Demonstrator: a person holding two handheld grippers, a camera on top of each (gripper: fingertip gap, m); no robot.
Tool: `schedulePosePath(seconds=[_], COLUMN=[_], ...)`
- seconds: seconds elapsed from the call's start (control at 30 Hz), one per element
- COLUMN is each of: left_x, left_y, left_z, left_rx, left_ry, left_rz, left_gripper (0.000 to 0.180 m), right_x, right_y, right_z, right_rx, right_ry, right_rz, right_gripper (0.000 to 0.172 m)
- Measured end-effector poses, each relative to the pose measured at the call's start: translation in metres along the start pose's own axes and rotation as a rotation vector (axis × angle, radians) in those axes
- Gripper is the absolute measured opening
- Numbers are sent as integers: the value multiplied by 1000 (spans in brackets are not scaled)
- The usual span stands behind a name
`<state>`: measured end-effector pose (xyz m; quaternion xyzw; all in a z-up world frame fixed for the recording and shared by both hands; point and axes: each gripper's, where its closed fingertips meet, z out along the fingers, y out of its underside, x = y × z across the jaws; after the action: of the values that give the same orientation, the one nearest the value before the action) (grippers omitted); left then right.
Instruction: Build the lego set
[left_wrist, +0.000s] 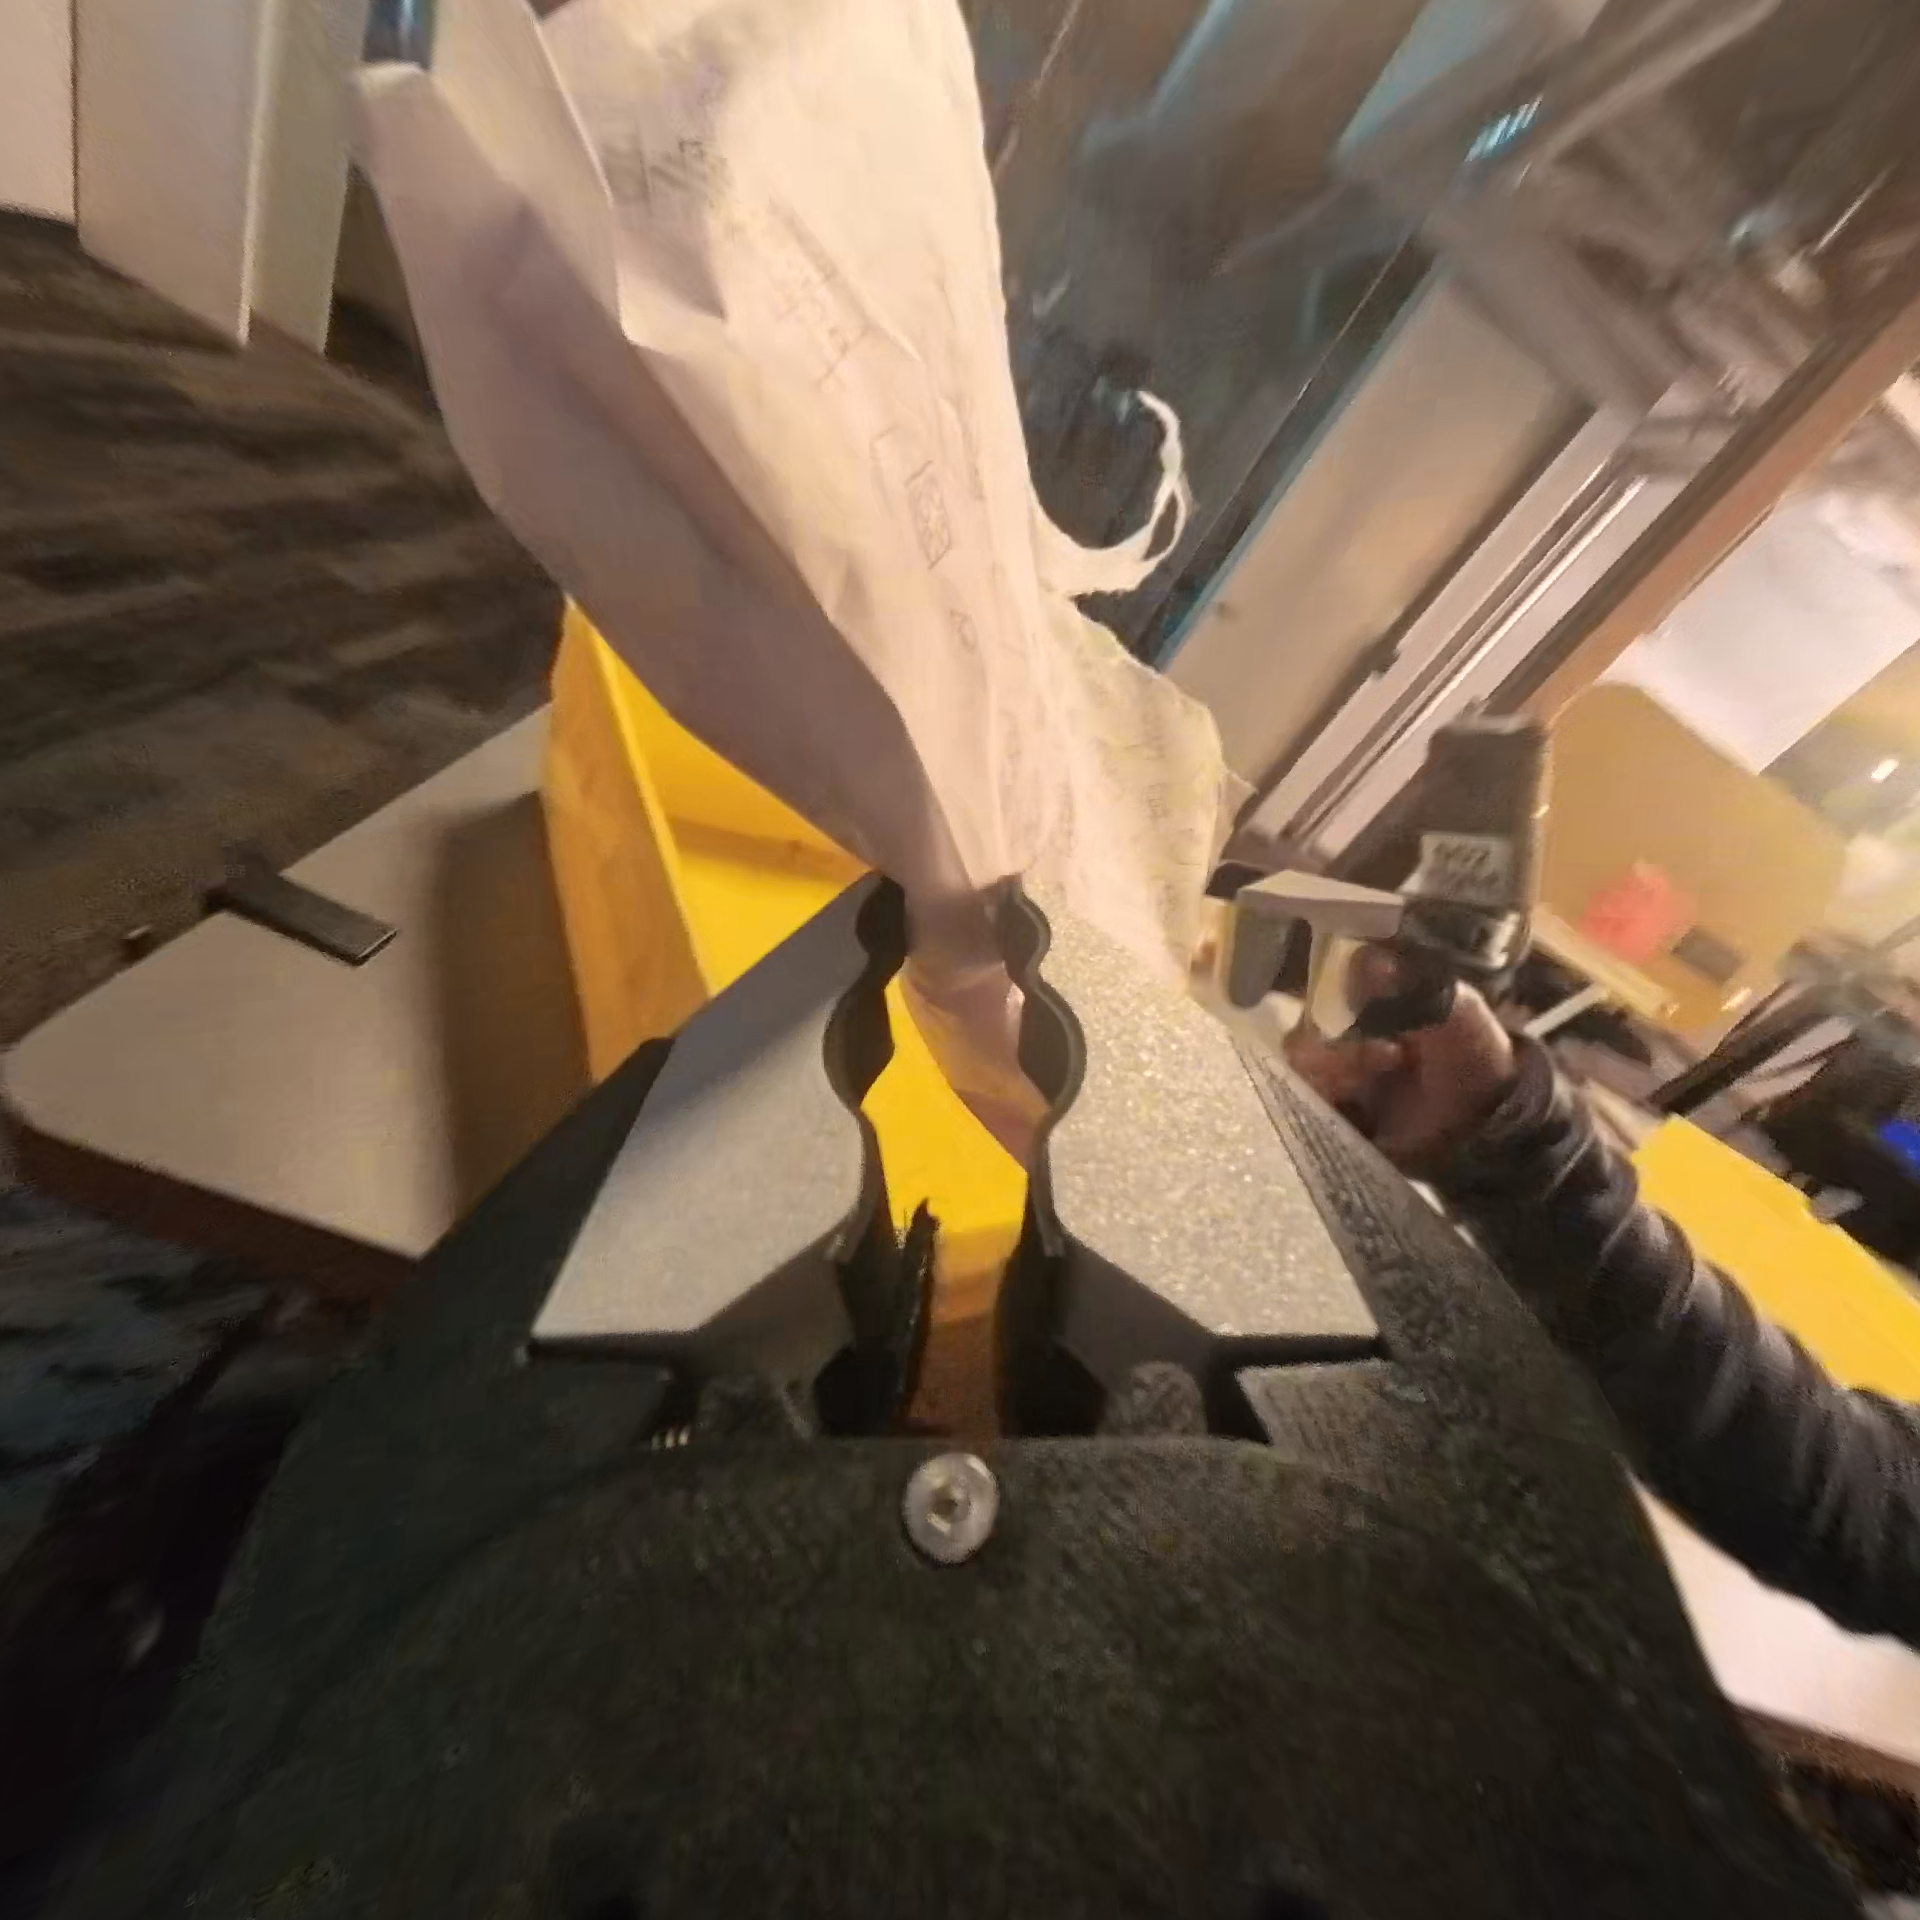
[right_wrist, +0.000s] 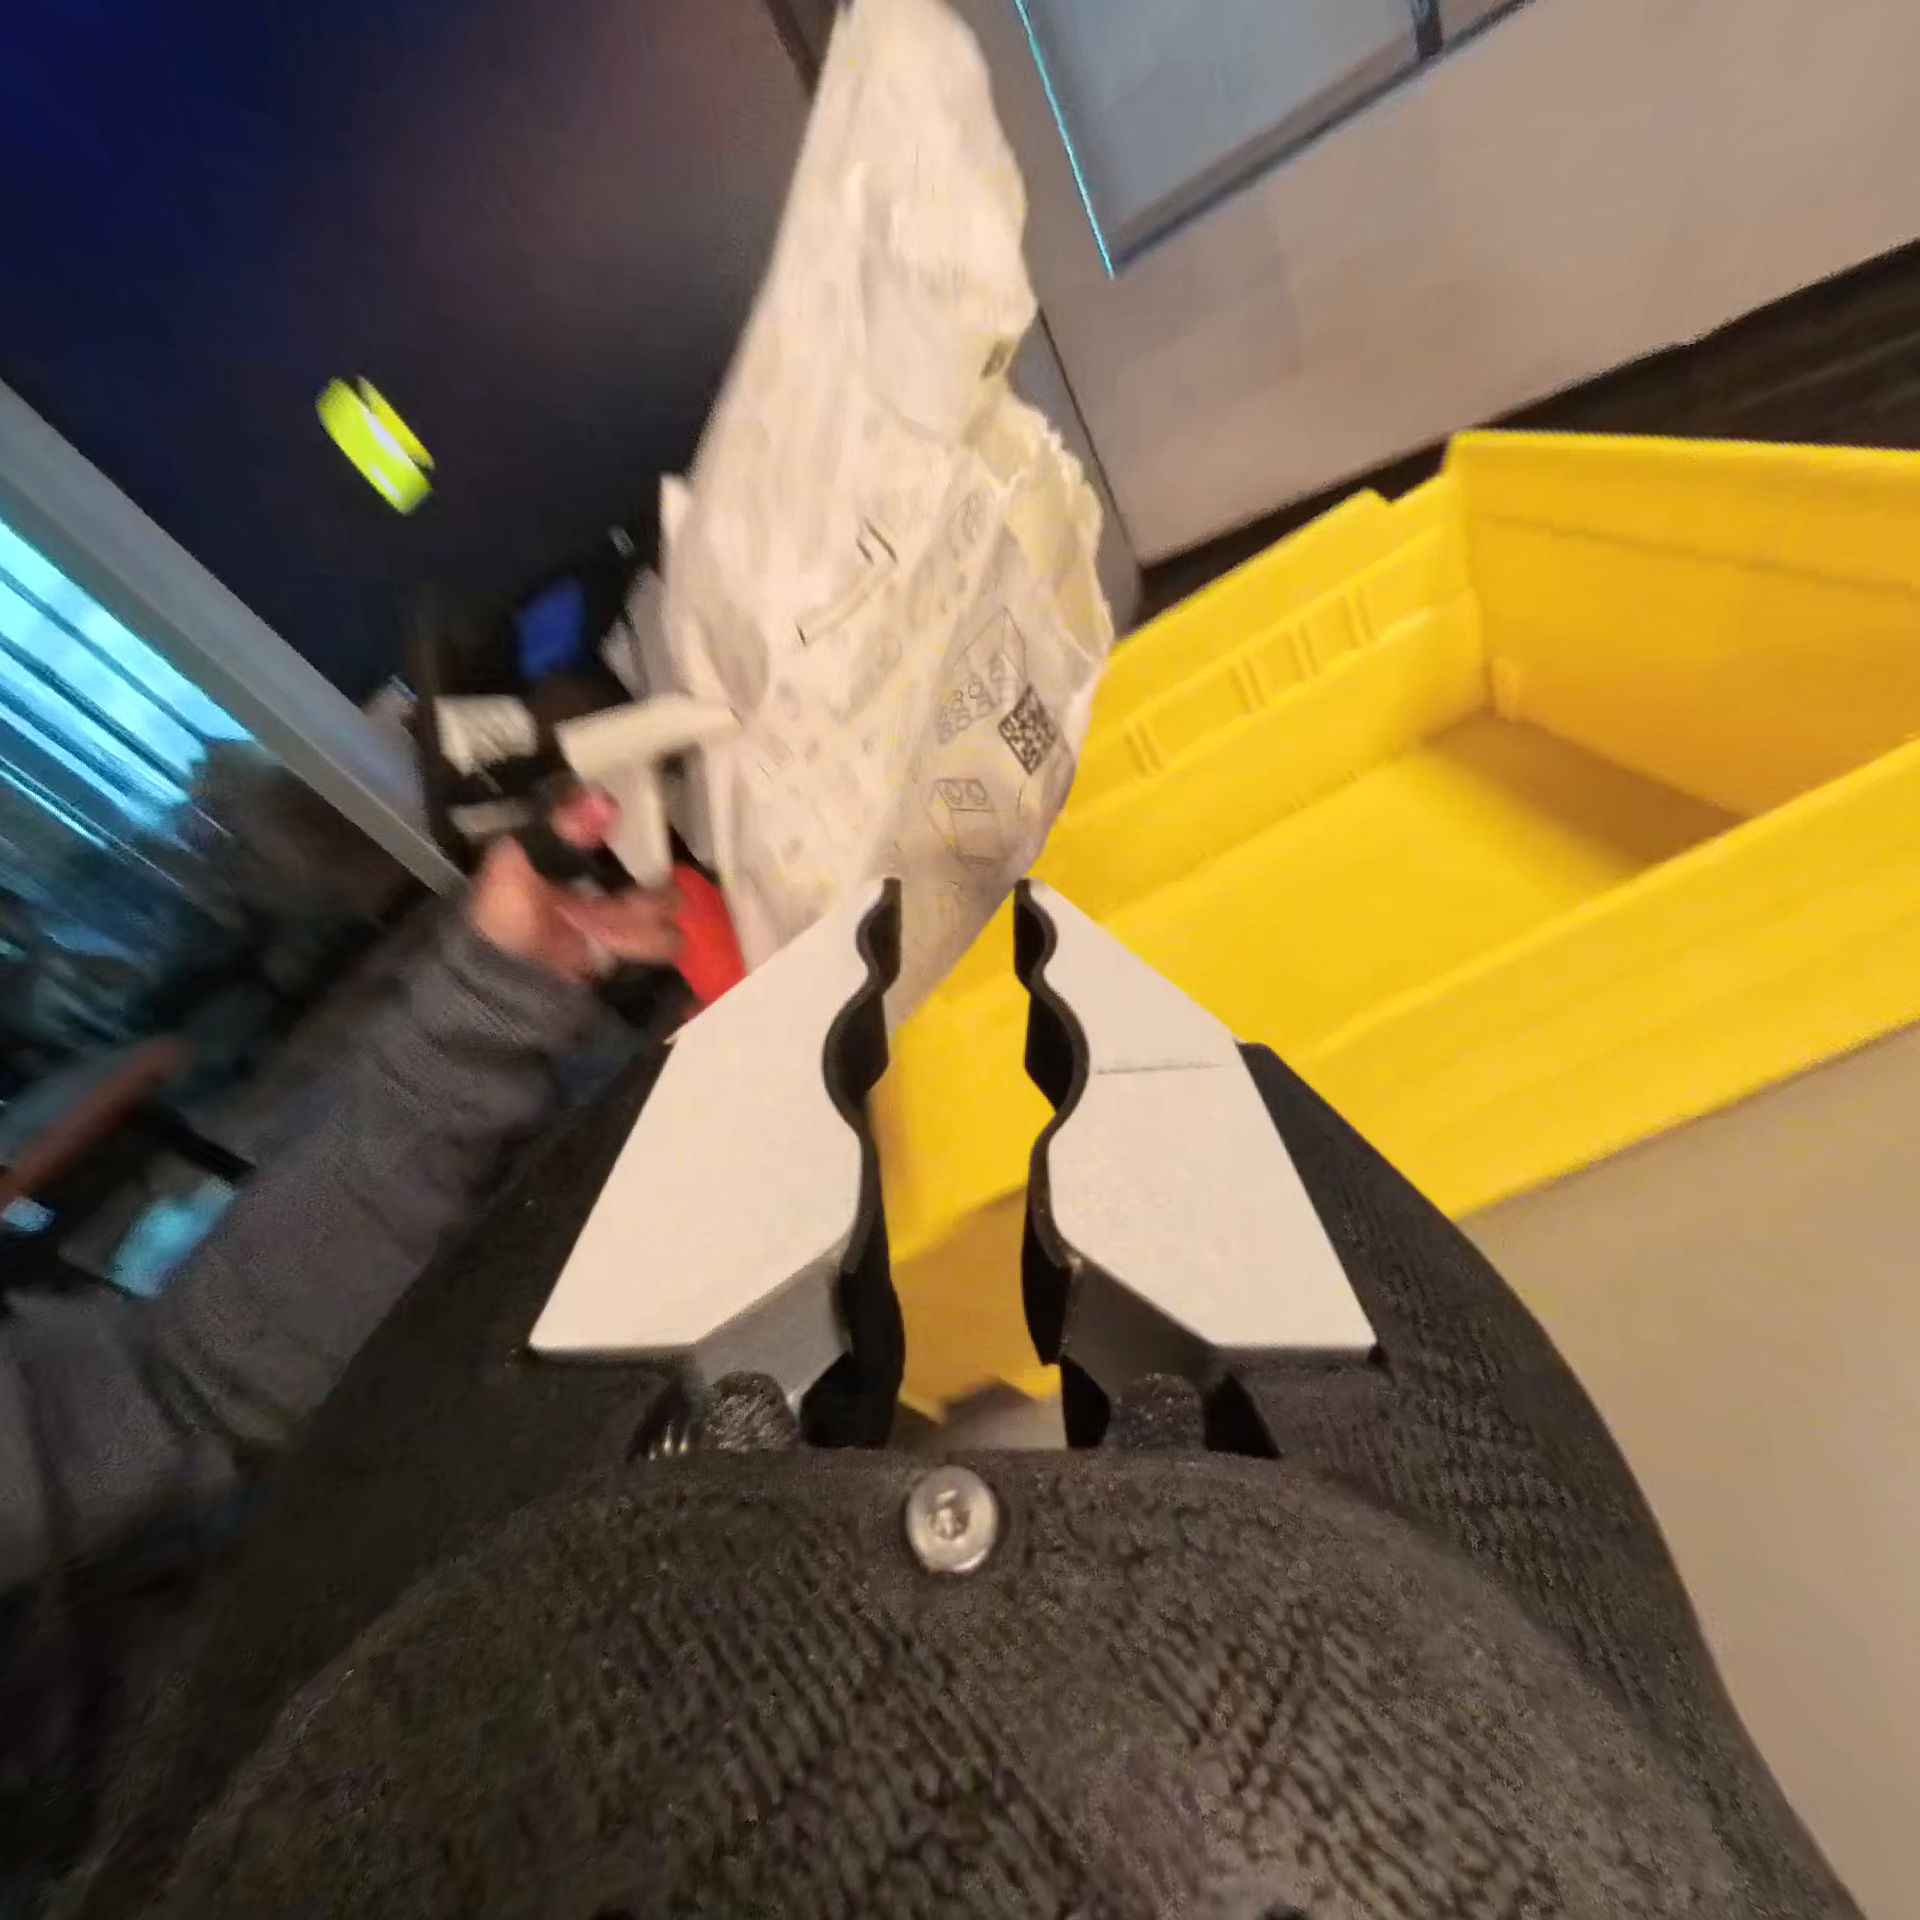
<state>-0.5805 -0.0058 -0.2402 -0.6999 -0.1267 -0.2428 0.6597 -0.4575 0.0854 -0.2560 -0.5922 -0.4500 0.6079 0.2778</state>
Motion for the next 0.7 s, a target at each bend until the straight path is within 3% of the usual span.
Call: schedulePosePath(seconds=[0.27,0.47,0.7], left_x=[-20,-15,-17], left_y=[-10,-14,7], left_z=[17,52,76], left_rx=[-571,-974,-1338], left_ry=[-216,-365,-479], left_rz=[279,494,649], left_gripper=[18,18,19], right_x=[37,26,-21], right_y=[37,17,-19], right_z=[-3,-24,-96], right_rx=[-338,-256,-19], right_ry=[222,242,197], right_rz=[-266,-258,-219], right_gripper=[11,12,15])
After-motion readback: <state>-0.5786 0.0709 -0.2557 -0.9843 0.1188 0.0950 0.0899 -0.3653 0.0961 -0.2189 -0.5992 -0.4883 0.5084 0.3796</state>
